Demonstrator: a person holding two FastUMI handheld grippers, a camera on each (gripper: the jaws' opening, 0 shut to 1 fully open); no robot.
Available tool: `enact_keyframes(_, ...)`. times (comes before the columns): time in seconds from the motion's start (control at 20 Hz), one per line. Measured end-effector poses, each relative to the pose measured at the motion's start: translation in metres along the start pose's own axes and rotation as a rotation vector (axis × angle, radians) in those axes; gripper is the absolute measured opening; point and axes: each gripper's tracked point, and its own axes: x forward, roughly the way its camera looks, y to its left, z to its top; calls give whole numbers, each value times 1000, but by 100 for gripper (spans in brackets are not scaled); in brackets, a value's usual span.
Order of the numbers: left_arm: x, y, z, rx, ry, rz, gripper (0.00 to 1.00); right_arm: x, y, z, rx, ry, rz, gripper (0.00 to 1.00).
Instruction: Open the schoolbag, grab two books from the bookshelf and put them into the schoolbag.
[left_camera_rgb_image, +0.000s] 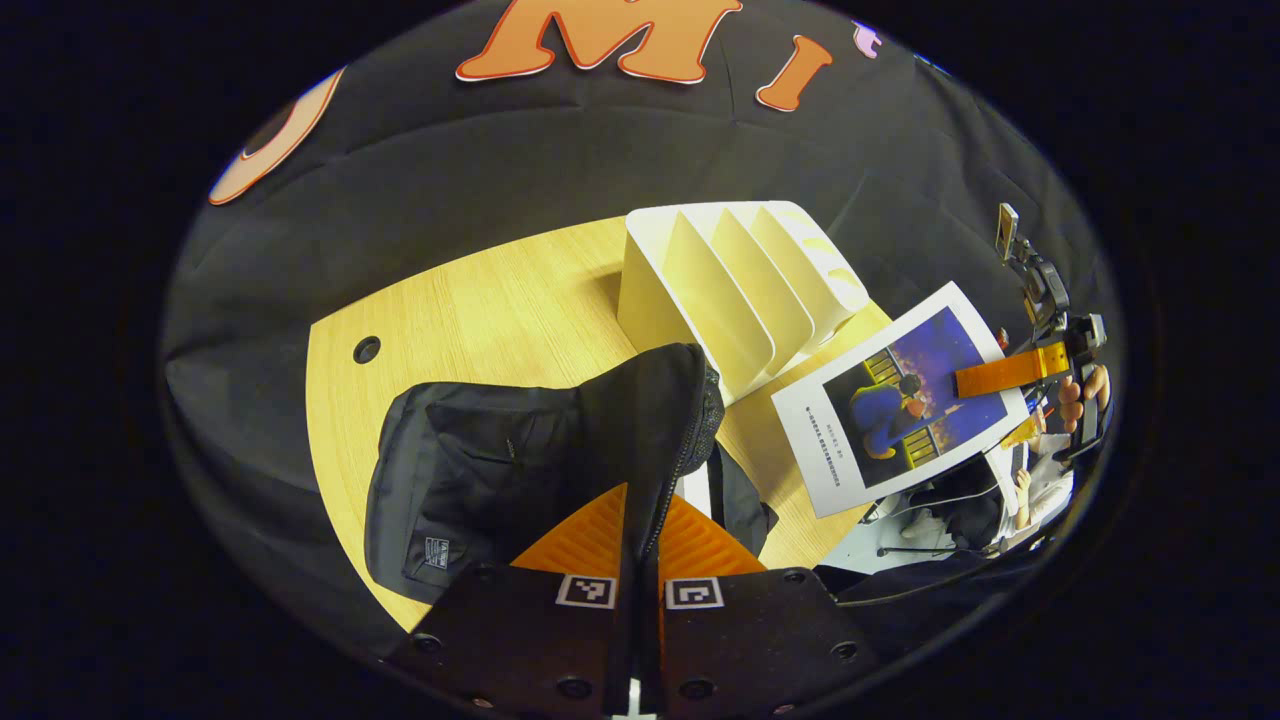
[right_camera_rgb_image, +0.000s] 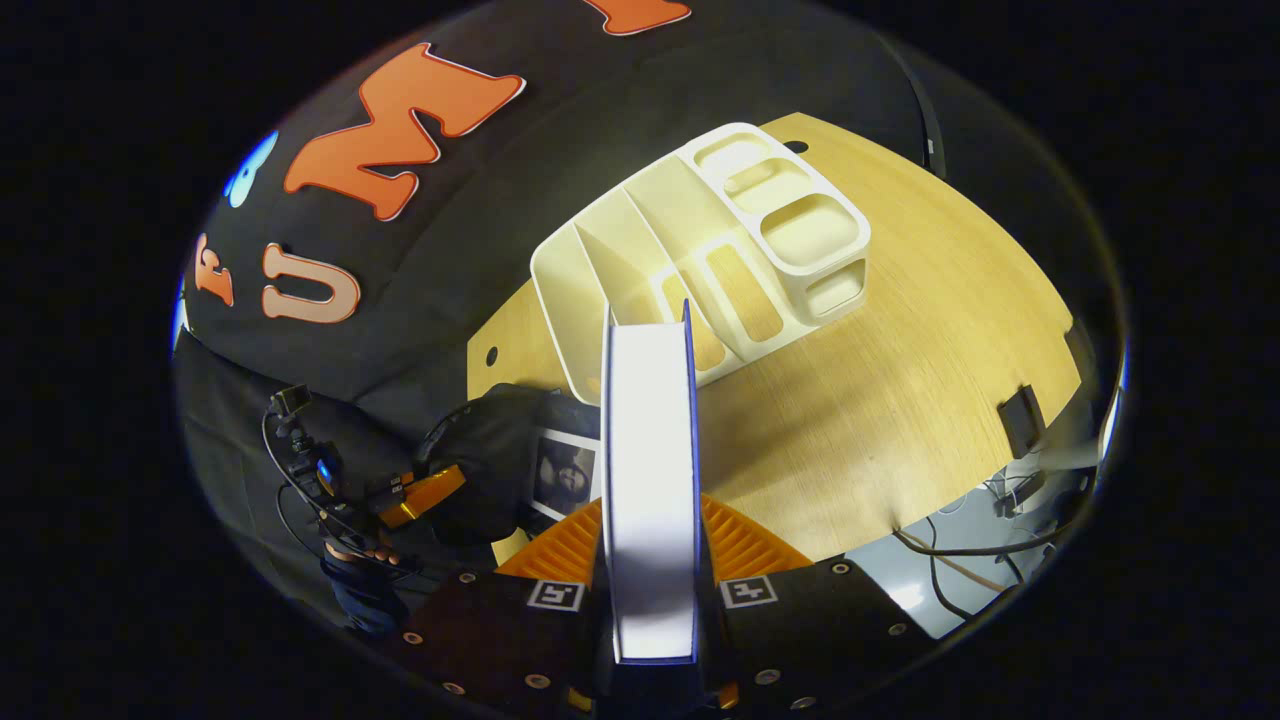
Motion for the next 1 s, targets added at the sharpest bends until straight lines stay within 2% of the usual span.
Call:
enact_keyframes(0.1, -2, -1, 1, -2, -4, -1, 4, -1, 5, -9, 8, 3, 26, 35)
enact_keyframes(0.5, -13, -2, 1, -16, -27, -6, 4, 22, 50, -37, 48, 25, 230, 34)
enact_keyframes(1.0, -25, 1, 7, -74, -75, -31, 4, 69, 106, -62, 11, 40, 342, 34)
